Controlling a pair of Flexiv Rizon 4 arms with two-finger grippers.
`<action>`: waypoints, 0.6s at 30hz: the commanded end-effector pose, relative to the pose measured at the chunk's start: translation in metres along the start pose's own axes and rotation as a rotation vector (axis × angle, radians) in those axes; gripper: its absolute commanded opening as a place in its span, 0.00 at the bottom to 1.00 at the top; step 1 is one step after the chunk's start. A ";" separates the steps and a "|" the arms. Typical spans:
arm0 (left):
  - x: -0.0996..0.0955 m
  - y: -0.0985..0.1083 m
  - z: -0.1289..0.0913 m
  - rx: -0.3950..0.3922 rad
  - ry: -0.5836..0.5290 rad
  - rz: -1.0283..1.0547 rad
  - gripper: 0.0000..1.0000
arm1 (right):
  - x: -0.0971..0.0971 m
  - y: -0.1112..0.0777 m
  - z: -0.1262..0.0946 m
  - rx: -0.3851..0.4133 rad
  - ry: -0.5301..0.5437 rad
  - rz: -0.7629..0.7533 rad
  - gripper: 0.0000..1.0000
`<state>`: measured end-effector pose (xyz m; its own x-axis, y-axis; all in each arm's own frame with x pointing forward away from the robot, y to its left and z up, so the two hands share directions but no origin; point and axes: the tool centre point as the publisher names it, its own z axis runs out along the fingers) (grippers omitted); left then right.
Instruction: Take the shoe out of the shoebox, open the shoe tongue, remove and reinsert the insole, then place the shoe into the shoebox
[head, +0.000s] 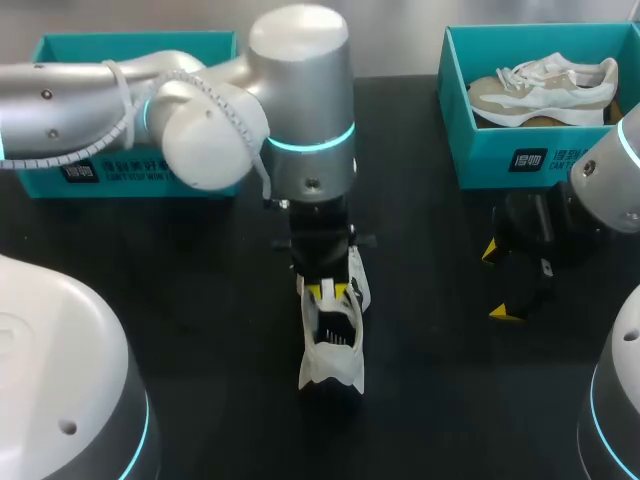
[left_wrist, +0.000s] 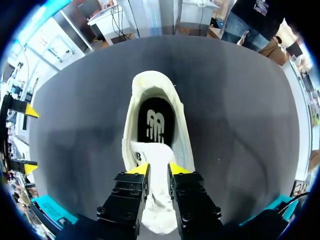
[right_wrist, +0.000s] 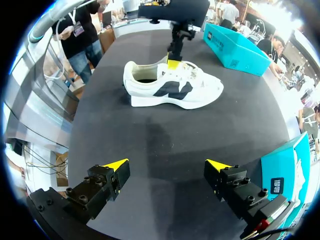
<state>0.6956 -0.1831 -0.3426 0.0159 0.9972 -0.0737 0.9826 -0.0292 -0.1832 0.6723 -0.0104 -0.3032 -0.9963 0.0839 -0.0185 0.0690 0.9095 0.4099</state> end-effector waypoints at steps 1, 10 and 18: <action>0.004 -0.005 0.015 0.011 0.008 -0.012 0.23 | 0.001 0.000 0.001 0.002 -0.002 0.001 1.00; 0.003 -0.018 -0.027 -0.071 -0.062 0.002 0.25 | 0.001 0.000 0.001 0.002 -0.002 0.001 1.00; -0.026 -0.017 -0.002 -0.087 -0.012 0.012 0.22 | 0.001 0.000 0.001 0.002 -0.002 0.001 1.00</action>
<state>0.6778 -0.1910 -0.3208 0.0284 0.9923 -0.1204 0.9950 -0.0396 -0.0917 0.6723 -0.0104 -0.3032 -0.9963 0.0839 -0.0185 0.0690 0.9095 0.4099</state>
